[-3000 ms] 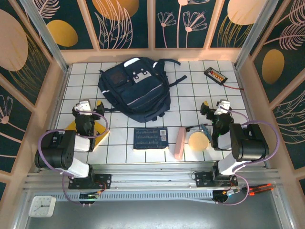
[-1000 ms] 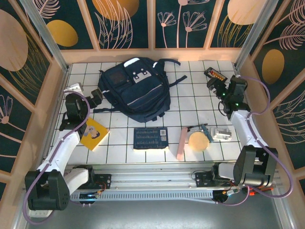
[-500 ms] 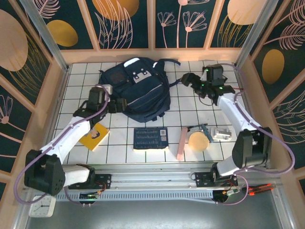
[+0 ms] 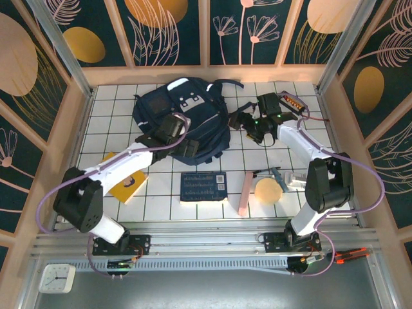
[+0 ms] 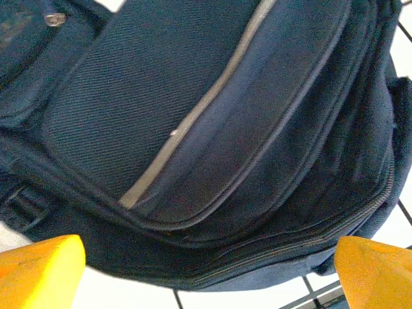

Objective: Pack the student bag

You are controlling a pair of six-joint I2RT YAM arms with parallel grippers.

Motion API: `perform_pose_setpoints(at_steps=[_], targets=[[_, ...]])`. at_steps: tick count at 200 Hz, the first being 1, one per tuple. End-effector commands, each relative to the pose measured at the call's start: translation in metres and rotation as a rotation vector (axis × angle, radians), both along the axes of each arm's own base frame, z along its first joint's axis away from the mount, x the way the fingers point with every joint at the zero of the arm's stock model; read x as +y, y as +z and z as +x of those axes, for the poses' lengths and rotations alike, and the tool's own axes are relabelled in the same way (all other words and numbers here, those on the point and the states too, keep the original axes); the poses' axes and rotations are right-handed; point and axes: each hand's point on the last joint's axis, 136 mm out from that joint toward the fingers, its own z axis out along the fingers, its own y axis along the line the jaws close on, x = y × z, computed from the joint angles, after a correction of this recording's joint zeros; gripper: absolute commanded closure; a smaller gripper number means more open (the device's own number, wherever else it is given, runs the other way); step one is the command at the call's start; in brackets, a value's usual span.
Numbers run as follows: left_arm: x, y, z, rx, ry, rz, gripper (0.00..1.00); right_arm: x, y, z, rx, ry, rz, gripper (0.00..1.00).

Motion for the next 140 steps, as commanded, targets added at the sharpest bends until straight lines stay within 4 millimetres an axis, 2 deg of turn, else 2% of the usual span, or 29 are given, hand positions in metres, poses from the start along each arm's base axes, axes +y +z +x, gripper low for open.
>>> perform_pose_setpoints(at_steps=[1, 27, 33, 35, 40, 68, 123, 140], targets=[[-0.010, 0.002, 0.013, -0.025, -0.026, 0.027, 0.01, -0.002, -0.003, -0.003, 0.026, -0.003, -0.030, 0.13], [-0.021, -0.005, 0.026, -0.022, -0.048, 0.047, 0.01, 0.000, -0.006, 0.001, 0.039, -0.002, -0.031, 0.13], [-0.023, -0.002, 0.030, -0.030, -0.052, 0.045, 0.01, 0.001, -0.007, 0.002, 0.041, -0.002, -0.031, 0.13], [-0.024, -0.010, 0.031, -0.016, -0.054, 0.056, 0.01, 0.001, -0.007, 0.002, 0.042, -0.001, -0.031, 0.13], [-0.026, -0.014, 0.033, -0.010, -0.060, 0.062, 0.01, 0.001, -0.006, 0.003, 0.042, -0.001, -0.031, 0.13], [-0.040, -0.020, 0.047, -0.003, -0.085, 0.071, 0.02, 0.004, -0.009, 0.009, 0.052, 0.006, -0.036, 0.14], [-0.061, -0.036, 0.068, 0.013, -0.120, 0.118, 0.06, 0.007, -0.012, 0.022, 0.065, 0.025, -0.049, 0.14], [-0.065, -0.042, 0.074, 0.019, -0.121, 0.127, 0.11, 0.008, -0.013, 0.024, 0.066, 0.032, -0.049, 0.14]])
